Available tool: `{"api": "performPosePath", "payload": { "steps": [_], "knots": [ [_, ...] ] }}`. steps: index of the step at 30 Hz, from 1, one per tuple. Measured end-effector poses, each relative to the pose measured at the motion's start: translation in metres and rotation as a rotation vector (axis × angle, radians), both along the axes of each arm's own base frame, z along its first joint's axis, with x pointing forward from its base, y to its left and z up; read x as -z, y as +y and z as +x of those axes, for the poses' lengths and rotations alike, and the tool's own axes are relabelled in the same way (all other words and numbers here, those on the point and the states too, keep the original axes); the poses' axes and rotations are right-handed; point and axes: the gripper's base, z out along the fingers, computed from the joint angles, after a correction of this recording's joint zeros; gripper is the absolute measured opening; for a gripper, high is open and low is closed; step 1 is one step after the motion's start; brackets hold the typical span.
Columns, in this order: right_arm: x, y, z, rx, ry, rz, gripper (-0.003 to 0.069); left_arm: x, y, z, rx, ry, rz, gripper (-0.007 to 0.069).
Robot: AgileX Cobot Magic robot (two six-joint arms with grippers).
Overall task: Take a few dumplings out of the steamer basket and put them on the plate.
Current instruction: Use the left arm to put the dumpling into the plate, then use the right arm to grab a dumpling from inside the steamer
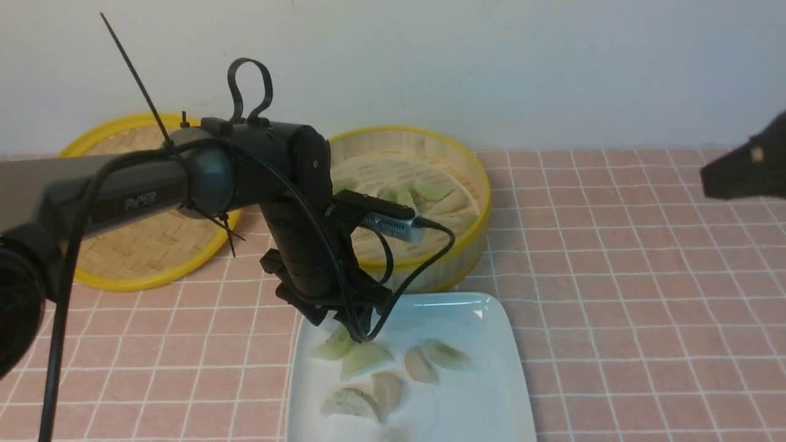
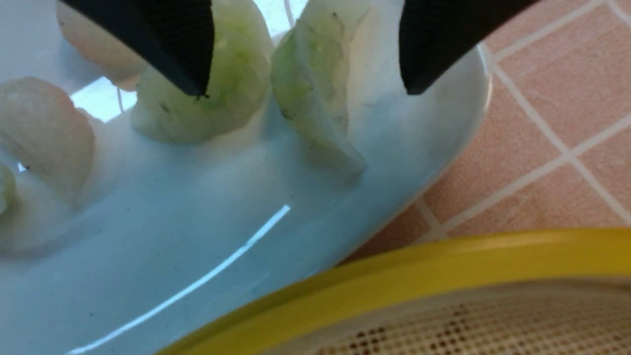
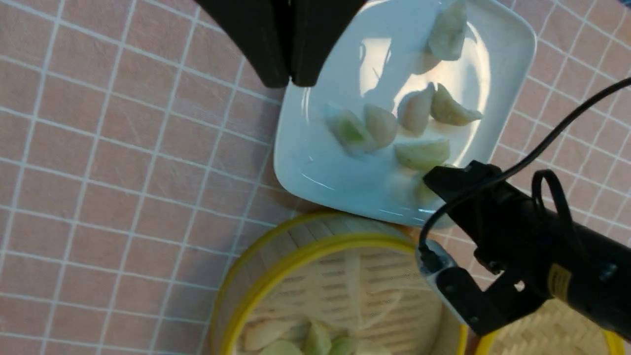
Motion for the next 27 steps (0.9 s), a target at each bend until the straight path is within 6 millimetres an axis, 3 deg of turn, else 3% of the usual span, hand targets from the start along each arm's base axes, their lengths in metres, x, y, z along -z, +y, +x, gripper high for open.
{"api": "performPosePath", "payload": {
  "steps": [2,4,6,8,10,11,12,15,20,27],
  "knots": [
    [-0.002,0.011,0.014,-0.048,0.0,-0.006,-0.001,-0.011,0.001,-0.001,0.001,-0.001,-0.001,0.0427],
    [-0.003,0.027,0.032,-0.102,-0.001,-0.029,-0.001,-0.031,0.004,-0.006,0.008,-0.032,-0.009,0.0343],
    [0.0,0.04,0.046,-0.139,0.002,-0.051,-0.001,-0.054,0.007,-0.013,0.013,-0.075,-0.023,0.0239],
    [0.007,0.06,0.072,-0.187,0.009,-0.091,-0.001,-0.096,0.015,-0.028,0.017,-0.165,-0.053,0.0077],
    [0.02,0.077,0.098,-0.216,0.017,-0.136,-0.0009,-0.127,0.023,-0.045,0.008,-0.237,-0.088,0.0023],
    [0.02,0.077,0.098,-0.216,0.017,-0.136,-0.0009,-0.131,0.024,-0.047,0.006,-0.245,-0.092,0.002],
    [0.035,0.091,0.119,-0.234,0.025,-0.169,-0.0003,-0.156,0.034,-0.068,-0.008,-0.304,-0.124,0.0002],
    [0.053,0.11,0.147,-0.258,0.008,-0.224,0.0024,-0.185,0.051,-0.102,-0.025,-0.379,-0.169,-0.0006],
    [0.094,0.136,0.191,-0.303,-0.031,-0.275,0.0131,-0.207,0.075,-0.153,-0.05,-0.456,-0.22,-0.0006],
    [0.155,0.154,0.236,-0.3,-0.036,-0.285,0.0328,-0.21,0.093,-0.191,-0.099,-0.467,-0.252,-0.0006]
  ]
}}
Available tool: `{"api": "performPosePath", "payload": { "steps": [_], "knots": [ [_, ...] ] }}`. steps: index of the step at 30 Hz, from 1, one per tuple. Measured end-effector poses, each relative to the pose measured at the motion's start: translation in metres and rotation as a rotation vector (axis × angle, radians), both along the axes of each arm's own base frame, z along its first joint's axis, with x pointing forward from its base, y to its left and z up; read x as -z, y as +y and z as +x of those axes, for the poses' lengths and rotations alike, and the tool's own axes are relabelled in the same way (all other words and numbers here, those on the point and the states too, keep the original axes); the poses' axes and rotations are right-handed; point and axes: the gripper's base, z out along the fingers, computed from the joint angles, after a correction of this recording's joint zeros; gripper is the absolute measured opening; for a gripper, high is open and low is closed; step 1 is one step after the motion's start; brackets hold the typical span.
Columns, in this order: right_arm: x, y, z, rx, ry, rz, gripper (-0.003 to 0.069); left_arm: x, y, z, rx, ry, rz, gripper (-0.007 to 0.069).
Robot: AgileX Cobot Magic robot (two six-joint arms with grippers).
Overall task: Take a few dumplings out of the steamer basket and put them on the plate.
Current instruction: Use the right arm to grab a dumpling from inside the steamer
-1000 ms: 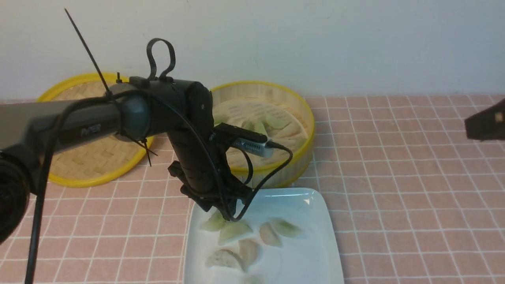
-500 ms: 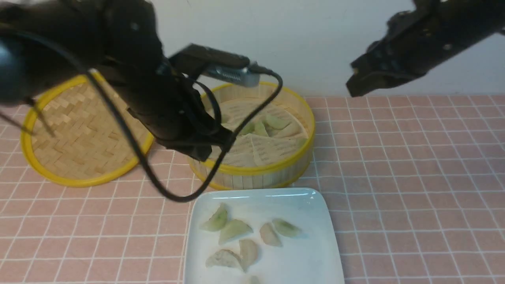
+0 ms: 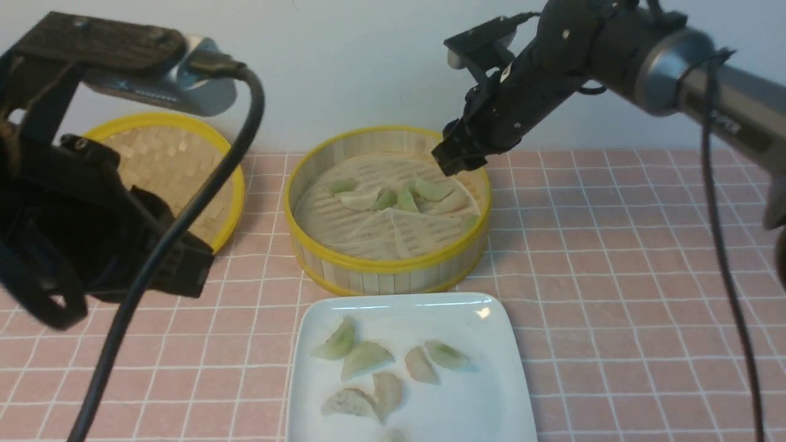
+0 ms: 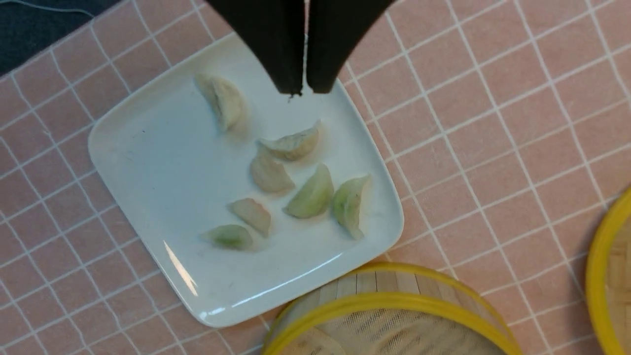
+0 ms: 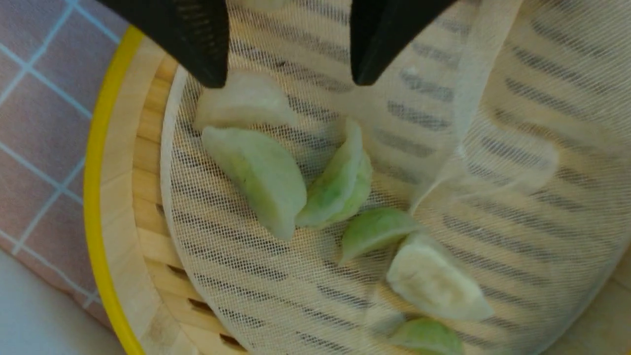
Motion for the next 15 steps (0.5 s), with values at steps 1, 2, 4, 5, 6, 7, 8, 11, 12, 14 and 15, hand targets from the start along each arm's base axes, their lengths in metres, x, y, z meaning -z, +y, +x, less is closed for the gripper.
{"api": "performPosePath", "payload": {
  "steps": [1,2,4,5,6,7,8,11,12,14,15],
  "knots": [
    [0.009,0.002,0.005,0.0,0.004,-0.003,0.0353,0.0,0.001,-0.003,-0.001,0.0,-0.002,-0.0006],
    [0.019,0.004,0.01,-0.001,0.005,-0.005,0.0377,0.001,0.003,-0.007,-0.001,0.0,-0.001,-0.0006],
    [0.034,0.006,0.016,-0.003,0.01,-0.014,0.0402,0.004,0.004,-0.009,0.0,0.008,0.003,-0.0006],
    [0.041,0.007,0.018,-0.001,0.011,-0.016,0.0409,0.007,0.005,-0.01,0.0,0.017,0.007,-0.0006],
    [0.047,0.007,0.02,0.0,0.014,-0.018,0.0413,0.009,0.005,-0.01,-0.001,0.025,0.01,-0.0006],
    [0.052,0.008,0.021,-0.001,0.013,-0.02,0.0416,0.012,0.005,-0.01,-0.001,0.033,0.014,-0.0006],
    [0.057,0.008,0.022,-0.002,0.015,-0.025,0.0417,0.014,0.005,-0.01,-0.001,0.041,0.018,-0.0006],
    [0.06,0.008,0.024,-0.005,0.0,-0.037,0.0419,0.018,0.005,-0.011,0.0,0.054,0.024,-0.0006],
    [0.061,0.008,0.024,-0.01,-0.005,-0.048,0.0419,0.018,0.005,-0.011,0.0,0.055,0.024,-0.0006],
    [0.061,0.01,0.024,-0.022,-0.017,-0.076,0.0419,0.018,0.005,-0.011,0.0,0.055,0.024,-0.0006],
    [0.062,0.01,0.024,-0.027,-0.023,-0.089,0.0419,0.018,0.005,-0.011,0.0,0.055,0.024,-0.0006]
  ]
}}
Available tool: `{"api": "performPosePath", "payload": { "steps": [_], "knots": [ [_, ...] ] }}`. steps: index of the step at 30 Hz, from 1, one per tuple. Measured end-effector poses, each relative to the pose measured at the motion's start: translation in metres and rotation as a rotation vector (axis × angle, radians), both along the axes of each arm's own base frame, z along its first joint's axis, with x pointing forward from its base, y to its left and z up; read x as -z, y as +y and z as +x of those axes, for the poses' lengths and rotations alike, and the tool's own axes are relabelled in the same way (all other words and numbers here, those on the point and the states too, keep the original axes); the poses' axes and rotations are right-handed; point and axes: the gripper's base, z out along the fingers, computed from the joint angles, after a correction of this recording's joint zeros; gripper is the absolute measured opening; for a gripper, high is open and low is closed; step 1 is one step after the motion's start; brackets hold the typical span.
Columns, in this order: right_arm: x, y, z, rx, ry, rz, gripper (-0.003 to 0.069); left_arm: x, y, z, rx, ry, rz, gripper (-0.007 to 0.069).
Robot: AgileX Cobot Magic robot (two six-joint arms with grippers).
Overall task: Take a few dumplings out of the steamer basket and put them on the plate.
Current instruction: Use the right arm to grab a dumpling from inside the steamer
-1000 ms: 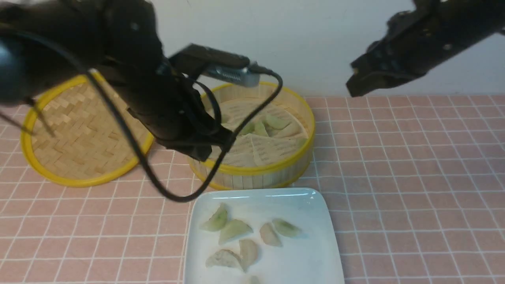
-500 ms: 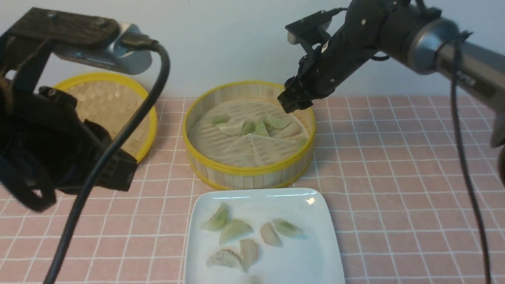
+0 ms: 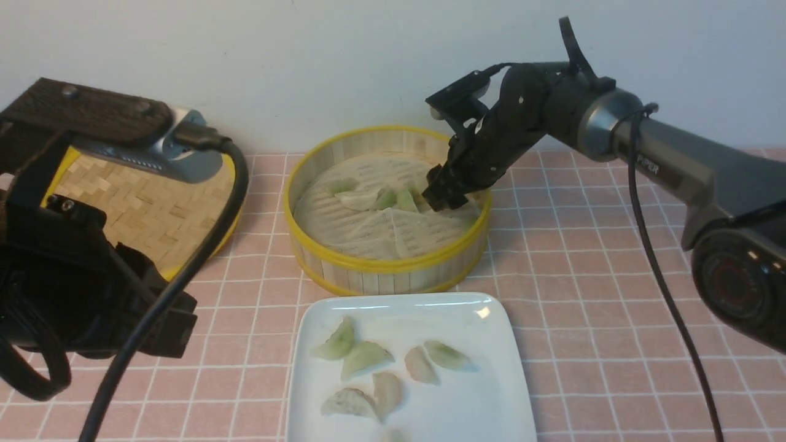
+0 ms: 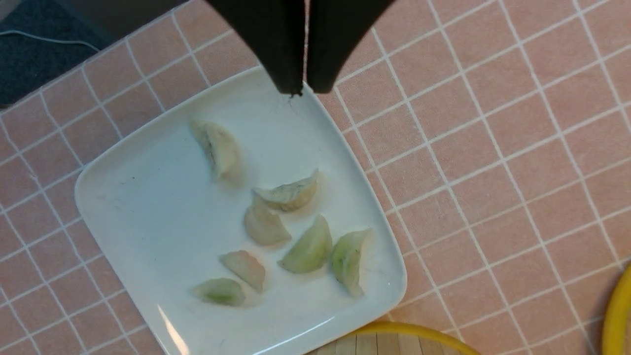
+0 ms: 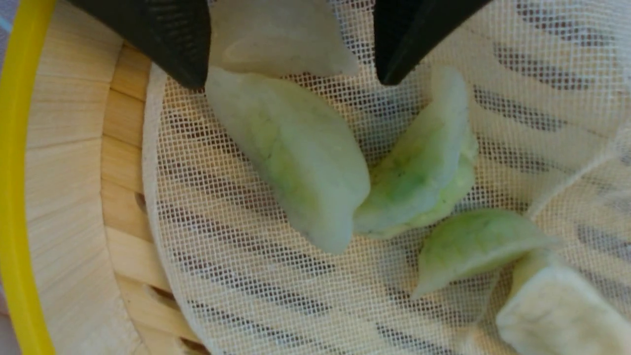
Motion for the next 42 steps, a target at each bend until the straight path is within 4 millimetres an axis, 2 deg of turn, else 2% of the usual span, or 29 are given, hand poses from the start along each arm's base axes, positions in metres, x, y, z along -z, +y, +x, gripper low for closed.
{"api": "performPosePath", "payload": {
  "steps": [11,18,23,30,34,37,42],
  "knots": [
    [0.001,0.001,-0.001,0.011,-0.027,-0.082,0.0391,0.0,0.0,0.0,0.0,0.0,0.0,-0.0006],
    [0.003,0.0,0.001,0.029,-0.034,-0.084,0.0387,0.0,0.0,-0.001,0.001,0.007,0.003,-0.0006],
    [0.008,0.001,0.0,0.031,-0.011,-0.089,0.0337,0.001,0.001,-0.002,0.004,0.023,0.012,-0.0006],
    [0.006,0.001,0.0,0.035,-0.004,-0.088,0.0337,0.001,0.001,-0.002,0.004,0.023,0.012,-0.0006],
    [-0.006,0.0,-0.005,0.036,0.044,-0.103,0.0337,0.001,0.001,-0.002,0.004,0.023,0.012,-0.0006],
    [-0.036,-0.003,-0.01,0.05,0.058,-0.107,0.0337,0.001,0.001,-0.002,0.004,0.023,0.012,-0.0006],
    [-0.103,-0.006,-0.024,0.053,-0.002,-0.036,0.0337,0.001,0.001,-0.001,0.003,0.018,0.009,-0.0006]
  ]
}}
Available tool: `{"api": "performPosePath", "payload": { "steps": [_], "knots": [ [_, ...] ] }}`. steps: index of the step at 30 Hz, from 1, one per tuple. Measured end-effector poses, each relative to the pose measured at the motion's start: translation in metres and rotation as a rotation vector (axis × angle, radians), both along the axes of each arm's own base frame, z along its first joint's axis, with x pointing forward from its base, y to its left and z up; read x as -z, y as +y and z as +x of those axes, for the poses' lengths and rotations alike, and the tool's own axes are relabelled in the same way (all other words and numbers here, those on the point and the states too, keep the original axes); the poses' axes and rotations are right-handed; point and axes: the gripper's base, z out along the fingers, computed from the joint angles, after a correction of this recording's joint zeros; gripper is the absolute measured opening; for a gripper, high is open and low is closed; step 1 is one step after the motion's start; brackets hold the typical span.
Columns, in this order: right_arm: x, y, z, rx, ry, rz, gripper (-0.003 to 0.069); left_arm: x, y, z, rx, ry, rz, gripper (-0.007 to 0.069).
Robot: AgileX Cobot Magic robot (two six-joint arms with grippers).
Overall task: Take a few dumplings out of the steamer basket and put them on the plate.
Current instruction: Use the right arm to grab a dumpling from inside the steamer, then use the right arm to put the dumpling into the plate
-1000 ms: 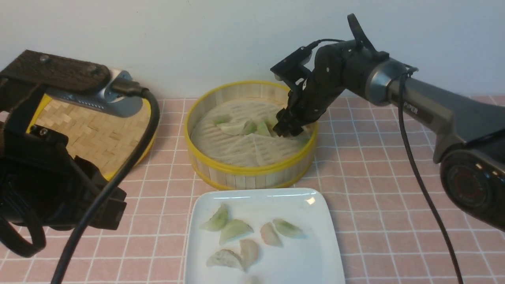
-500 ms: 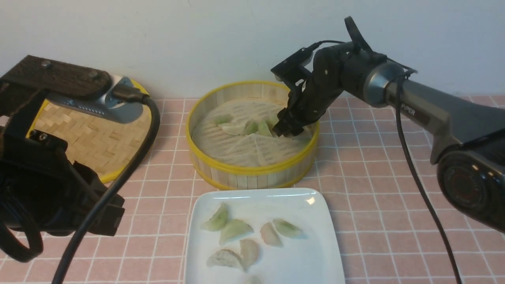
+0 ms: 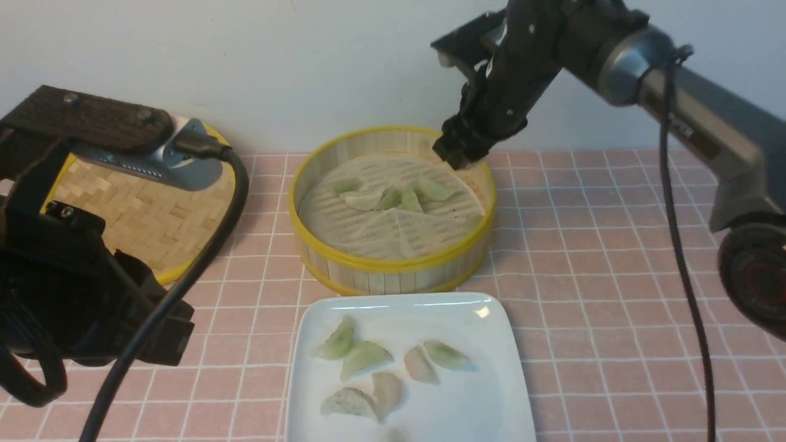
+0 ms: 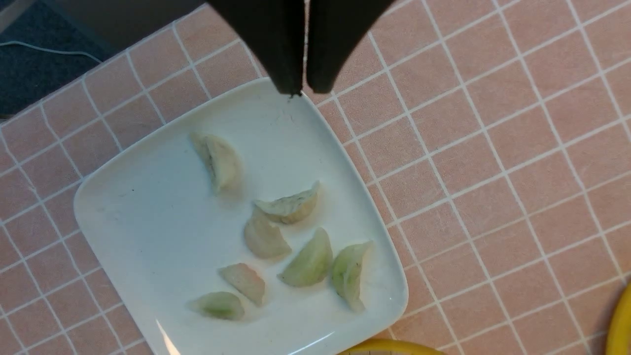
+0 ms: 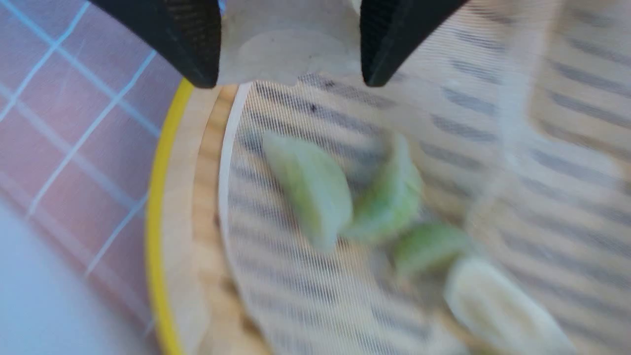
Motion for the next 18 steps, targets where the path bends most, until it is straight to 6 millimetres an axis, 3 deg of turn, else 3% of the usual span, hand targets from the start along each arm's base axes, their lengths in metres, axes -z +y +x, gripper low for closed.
{"api": "performPosePath", "payload": {
  "steps": [3,5,7,8,10,12,15,18],
  "knots": [
    [-0.031,-0.002,-0.013,0.003,-0.022,0.062,0.0337,-0.001,0.0,0.001,-0.002,-0.013,-0.008,-0.0006],
    [-0.039,-0.003,-0.019,0.003,-0.019,0.081,0.0337,-0.001,-0.001,0.002,-0.004,-0.021,-0.012,-0.0006],
    [-0.054,-0.008,-0.041,-0.004,0.013,0.108,0.0336,-0.001,-0.001,0.002,-0.004,-0.022,-0.012,-0.0006],
    [-0.055,-0.008,-0.043,-0.005,0.016,0.109,0.0336,-0.001,-0.001,0.002,-0.004,-0.022,-0.012,-0.0006],
    [-0.061,-0.009,-0.073,-0.028,0.068,0.115,0.0336,-0.002,-0.001,0.002,-0.005,-0.027,-0.015,-0.0006],
    [-0.052,-0.005,-0.099,-0.054,0.142,0.109,0.0336,-0.002,-0.001,0.003,-0.006,-0.033,-0.018,-0.0006],
    [-0.017,0.003,-0.128,-0.085,0.266,0.069,0.0336,-0.002,-0.001,0.003,-0.007,-0.039,-0.023,-0.0006],
    [0.022,0.01,-0.138,-0.076,0.304,0.056,0.0336,-0.002,-0.001,0.003,-0.007,-0.039,-0.023,-0.0006]
  ]
}}
